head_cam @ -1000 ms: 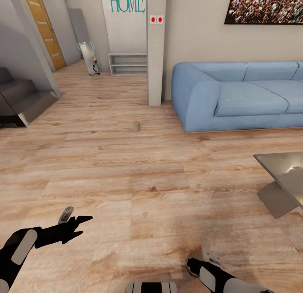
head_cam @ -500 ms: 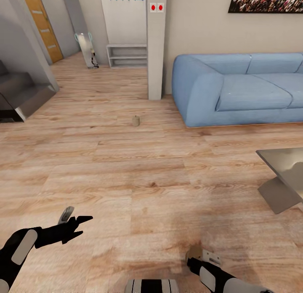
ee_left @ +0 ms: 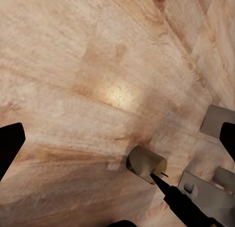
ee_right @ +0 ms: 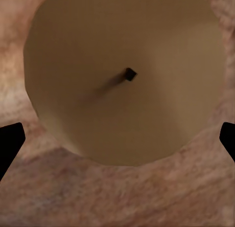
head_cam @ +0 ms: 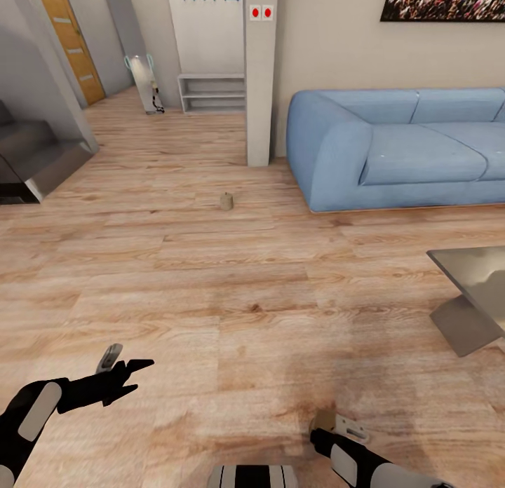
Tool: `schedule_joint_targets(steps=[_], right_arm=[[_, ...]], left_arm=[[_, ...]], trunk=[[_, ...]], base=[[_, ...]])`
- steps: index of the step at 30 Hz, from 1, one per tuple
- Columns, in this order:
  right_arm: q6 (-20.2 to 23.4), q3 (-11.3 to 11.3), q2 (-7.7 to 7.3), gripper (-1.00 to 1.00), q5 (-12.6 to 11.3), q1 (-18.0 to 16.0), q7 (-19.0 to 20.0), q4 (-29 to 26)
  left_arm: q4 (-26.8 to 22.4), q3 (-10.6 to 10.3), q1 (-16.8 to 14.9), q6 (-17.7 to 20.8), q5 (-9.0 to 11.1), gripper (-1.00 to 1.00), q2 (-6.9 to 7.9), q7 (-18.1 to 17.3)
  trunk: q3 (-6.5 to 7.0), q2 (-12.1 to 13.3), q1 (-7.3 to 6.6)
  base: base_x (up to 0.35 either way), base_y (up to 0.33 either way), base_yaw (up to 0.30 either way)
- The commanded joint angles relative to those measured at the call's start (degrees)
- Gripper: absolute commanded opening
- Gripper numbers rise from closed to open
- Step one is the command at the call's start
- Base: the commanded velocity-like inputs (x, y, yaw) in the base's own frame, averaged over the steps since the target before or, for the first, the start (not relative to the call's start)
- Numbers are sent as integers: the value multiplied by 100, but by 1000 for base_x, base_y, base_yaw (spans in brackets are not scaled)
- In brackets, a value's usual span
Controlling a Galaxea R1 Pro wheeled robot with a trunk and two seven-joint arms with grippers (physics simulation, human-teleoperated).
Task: Place each of the two pumpkins and all three candles from the living room inside a cabinet in the living room (use any cabinet), then make sure every cabinet is closed, and position the cauldron so it is next to a table in the living room.
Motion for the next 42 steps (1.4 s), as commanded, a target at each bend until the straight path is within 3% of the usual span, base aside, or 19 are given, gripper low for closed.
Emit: schedule_joint_targets(steps=[1, 10, 42], right_arm=[[-1, 99, 2, 100, -50, -1, -27, -4], [-1, 207, 8, 100, -58, -1, -34, -1], [-1, 211, 8, 100, -58, -1, -35, -1]], left_arm=[[1, 14, -3, 28, -22, 100, 2, -32], [1, 14, -3, 27, 113, 100, 10, -33], [1, -3, -1, 27, 90, 100, 5, -33]], trunk=[[-4, -1, -1], [-4, -1, -1], [-4, -1, -1]], base=[[10, 0, 0], [28, 0, 0], [41, 0, 0]])
